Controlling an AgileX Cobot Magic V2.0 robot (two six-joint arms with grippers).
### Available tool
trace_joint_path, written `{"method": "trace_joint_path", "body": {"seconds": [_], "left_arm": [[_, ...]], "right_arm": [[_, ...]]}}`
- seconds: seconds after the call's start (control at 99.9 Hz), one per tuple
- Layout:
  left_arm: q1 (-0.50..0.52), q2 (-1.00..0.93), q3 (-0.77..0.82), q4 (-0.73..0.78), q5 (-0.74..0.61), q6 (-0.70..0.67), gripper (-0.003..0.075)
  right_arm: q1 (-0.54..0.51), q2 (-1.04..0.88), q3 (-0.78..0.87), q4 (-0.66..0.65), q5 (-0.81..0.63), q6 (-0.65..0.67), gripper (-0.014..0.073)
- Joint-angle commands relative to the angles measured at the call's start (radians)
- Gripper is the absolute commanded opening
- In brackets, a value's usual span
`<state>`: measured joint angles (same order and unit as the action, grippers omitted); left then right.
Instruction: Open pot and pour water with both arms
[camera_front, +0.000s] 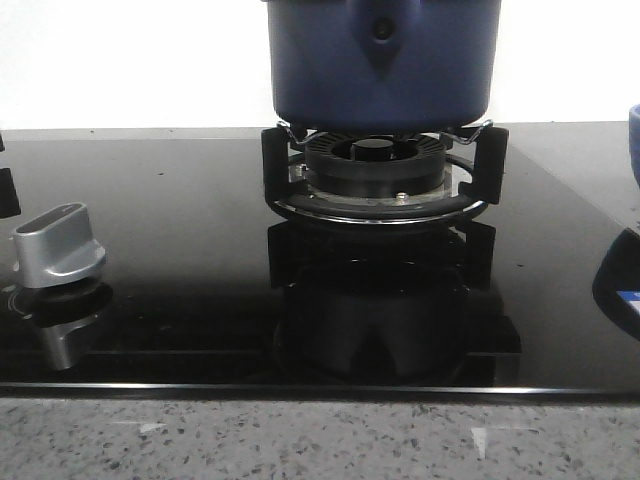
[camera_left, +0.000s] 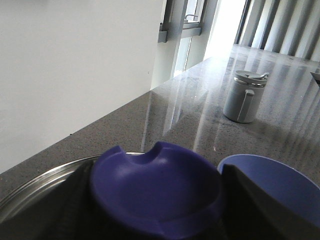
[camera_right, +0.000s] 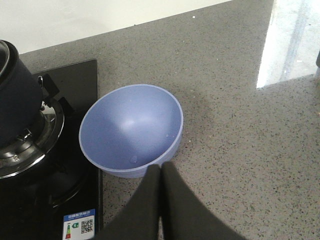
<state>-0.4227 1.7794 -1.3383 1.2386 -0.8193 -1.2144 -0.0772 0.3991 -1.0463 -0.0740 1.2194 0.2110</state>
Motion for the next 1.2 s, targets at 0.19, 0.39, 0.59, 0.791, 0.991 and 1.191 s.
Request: {"method": "trace_joint_path", "body": {"seconds": [0.19,0.39,0.59,0.791,0.991,1.191], "left_arm": [[-0.033,-0.043,-0.035,-0.078,-0.060,0.072,0.0316],[-0.049,-0.043,-0.035,-0.078,-0.056,0.111,0.0316],[-0.049,-0.043,-0.035,-0.078,-0.017,0.111,0.0316],[-0.049,-0.043,-0.035,-0.078,-0.006,0.111,0.0324],[-0.049,-0.043,-0.035,-0.109,-0.006,0.111,0.0495],[-0.049,-0.043,-0.035,-0.204,-0.035,0.111,0.0518]], "right_arm": [[0.003,0.012,-0.019,-0.006,-0.069,-0.011,-0.0067],[0.003,0.012,-0.019,-0.005,-0.067,-0.011,-0.0067],[0.003,0.012,-0.019,-0.005,-0.063,-0.011,-0.0067],[0.003,0.012,-0.019,-0.005,-0.067,-0.011,-0.0067],[0.003,0.012,-0.019,-0.005,-0.069,-0.011,-0.0067],[0.003,0.012,-0.019,-0.005,-0.076,-0.011,-0.0067]]}}
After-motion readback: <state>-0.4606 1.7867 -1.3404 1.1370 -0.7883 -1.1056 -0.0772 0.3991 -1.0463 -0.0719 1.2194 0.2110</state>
